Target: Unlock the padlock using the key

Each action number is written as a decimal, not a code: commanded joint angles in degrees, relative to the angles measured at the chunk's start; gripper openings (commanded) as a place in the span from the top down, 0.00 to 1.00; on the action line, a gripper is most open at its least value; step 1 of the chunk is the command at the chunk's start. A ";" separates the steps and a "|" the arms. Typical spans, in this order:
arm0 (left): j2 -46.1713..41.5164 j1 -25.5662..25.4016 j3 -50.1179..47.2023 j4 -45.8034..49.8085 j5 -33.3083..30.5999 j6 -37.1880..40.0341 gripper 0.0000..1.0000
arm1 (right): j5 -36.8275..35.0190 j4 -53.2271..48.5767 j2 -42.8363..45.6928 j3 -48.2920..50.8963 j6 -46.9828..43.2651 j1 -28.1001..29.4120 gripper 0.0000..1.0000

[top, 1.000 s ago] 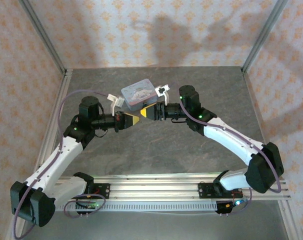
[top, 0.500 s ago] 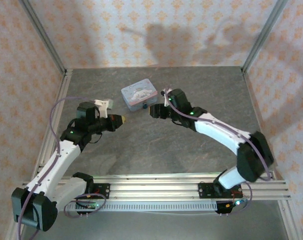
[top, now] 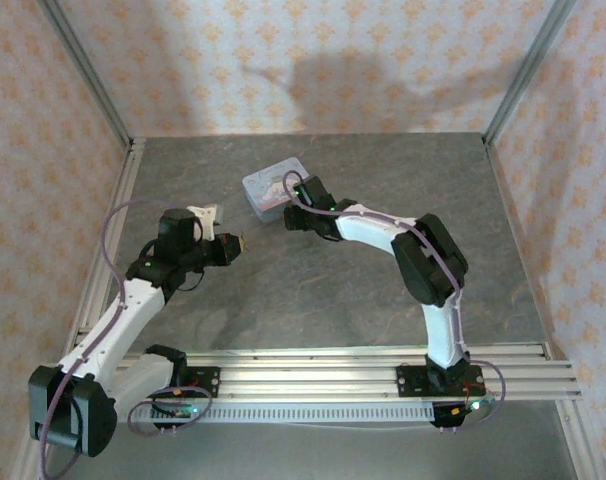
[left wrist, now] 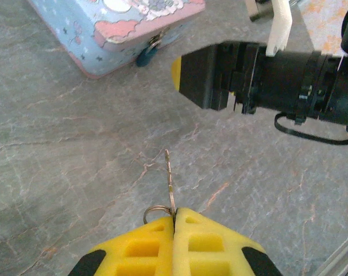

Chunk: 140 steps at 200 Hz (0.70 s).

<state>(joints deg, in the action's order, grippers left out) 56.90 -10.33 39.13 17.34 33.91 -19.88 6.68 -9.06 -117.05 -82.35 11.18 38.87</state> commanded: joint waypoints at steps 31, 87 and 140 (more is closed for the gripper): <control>-0.39 0.75 -1.68 -1.89 -2.51 0.24 1.00 | -3.82 -0.85 -5.98 -5.96 -1.87 0.77 0.40; -0.12 0.83 -2.07 -2.40 -2.70 0.65 1.00 | -2.64 -2.88 -11.18 -11.17 -3.00 0.77 0.41; -0.30 0.97 -1.97 -2.04 -2.62 1.19 1.00 | -2.79 -5.57 -14.54 -16.19 -4.35 0.77 0.43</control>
<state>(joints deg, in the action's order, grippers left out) 56.90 -9.96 37.65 16.88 32.29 -19.77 5.32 -12.21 -130.13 -95.72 8.47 39.24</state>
